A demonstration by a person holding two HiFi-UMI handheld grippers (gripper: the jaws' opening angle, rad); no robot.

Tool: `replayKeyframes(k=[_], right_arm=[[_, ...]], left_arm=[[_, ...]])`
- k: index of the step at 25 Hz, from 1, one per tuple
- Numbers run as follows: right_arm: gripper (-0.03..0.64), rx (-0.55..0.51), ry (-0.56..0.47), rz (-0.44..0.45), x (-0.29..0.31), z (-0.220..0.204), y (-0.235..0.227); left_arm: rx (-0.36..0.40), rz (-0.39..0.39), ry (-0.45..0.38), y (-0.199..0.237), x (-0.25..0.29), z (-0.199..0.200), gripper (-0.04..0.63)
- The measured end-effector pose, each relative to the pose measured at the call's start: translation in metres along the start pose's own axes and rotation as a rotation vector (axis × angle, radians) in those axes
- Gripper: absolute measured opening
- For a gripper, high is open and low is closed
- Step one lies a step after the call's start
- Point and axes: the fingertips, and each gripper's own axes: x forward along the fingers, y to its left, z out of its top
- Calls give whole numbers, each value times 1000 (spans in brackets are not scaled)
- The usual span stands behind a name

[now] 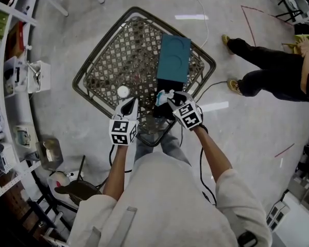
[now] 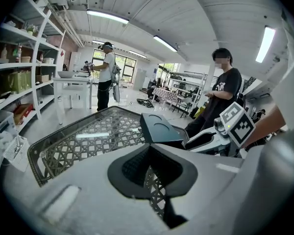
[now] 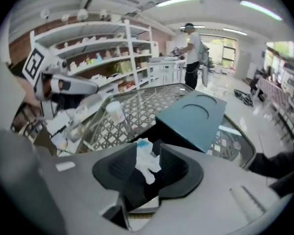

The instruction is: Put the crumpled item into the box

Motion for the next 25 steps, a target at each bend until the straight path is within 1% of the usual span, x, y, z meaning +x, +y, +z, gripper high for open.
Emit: replayKeyframes(k=[2,5,7,10,13,16,20,25], right_arm=[[117,126,-58,-28,-5,5,-11],[61,255,-126,-71,-11,8,-23],[6,321,-176,-97,-18,12,-29],[0,368,-243,-131,-31,21,-34],[0,359,-298,-166,-44,35,-39],[-1,327,-344,-197,-59,53,-44],[-2,259,-410,-228,-87,83,-51],[-2,169,-508,-284,-124,134,-63]], left_arm=[[1,1,-1,0,0,1,6],[-1,4,-8,2,-1,4,6],[3,4,-14,2,-2,7,6],[19,5,-25,4,-4,15,6],[36,11,-54,7,-6,33,6],[52,17,-93,8,-10,56,6],[89,21,-150,2,-17,92,6],[148,15,-237,-2,-24,149,6]])
